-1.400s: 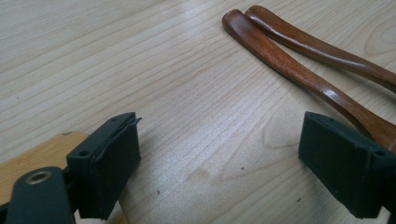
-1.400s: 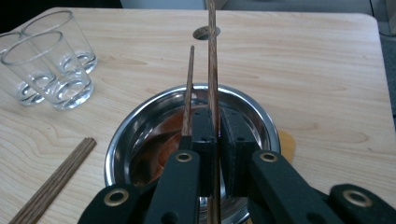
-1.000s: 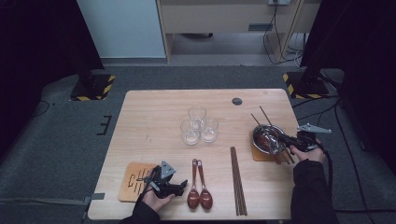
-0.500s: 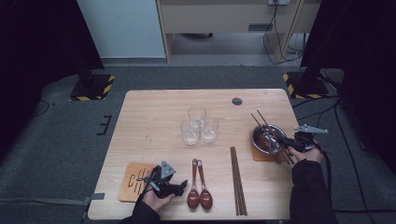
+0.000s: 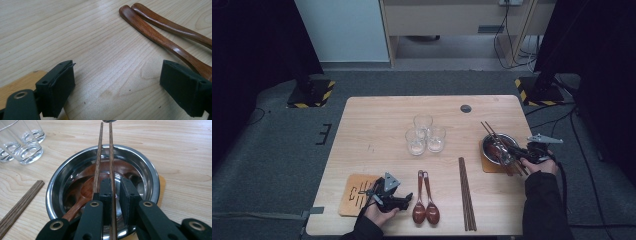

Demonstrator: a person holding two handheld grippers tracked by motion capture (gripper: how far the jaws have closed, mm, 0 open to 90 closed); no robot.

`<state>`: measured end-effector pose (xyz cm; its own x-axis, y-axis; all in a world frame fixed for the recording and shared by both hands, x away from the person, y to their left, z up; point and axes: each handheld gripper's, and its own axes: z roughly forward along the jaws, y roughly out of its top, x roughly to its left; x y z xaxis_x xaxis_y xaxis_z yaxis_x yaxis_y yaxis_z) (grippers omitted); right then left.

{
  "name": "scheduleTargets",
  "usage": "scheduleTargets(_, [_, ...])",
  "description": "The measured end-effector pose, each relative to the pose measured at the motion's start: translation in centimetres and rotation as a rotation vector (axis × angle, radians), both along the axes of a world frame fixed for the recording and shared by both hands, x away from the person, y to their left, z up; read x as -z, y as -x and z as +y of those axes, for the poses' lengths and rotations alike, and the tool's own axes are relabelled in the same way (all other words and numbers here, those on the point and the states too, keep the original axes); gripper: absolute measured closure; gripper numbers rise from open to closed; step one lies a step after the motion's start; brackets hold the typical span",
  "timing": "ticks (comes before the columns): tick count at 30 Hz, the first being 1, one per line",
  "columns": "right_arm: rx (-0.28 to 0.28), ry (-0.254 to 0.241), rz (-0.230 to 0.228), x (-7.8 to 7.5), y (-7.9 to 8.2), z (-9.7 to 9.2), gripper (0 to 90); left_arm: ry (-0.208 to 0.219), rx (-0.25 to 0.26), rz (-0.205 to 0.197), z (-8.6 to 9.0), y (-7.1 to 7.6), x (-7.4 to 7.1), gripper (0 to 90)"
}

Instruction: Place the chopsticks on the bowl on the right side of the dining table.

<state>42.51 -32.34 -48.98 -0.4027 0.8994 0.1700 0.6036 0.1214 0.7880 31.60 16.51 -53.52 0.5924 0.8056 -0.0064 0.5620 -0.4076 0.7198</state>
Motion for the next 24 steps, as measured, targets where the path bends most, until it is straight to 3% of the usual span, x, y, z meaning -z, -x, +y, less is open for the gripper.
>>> scheduleTargets(6, [-0.007, -0.007, 0.000, 0.13, -0.01, -0.11, 85.0, 0.000, 0.000, 0.000, 0.00, 0.00, 0.00, 11.7])
scheduleTargets(24, [-0.002, -0.028, -0.022, 0.25, -0.08, 0.12, 82.2, 0.000, 0.000, 0.000, 0.00, 0.00, 0.00, 11.7])
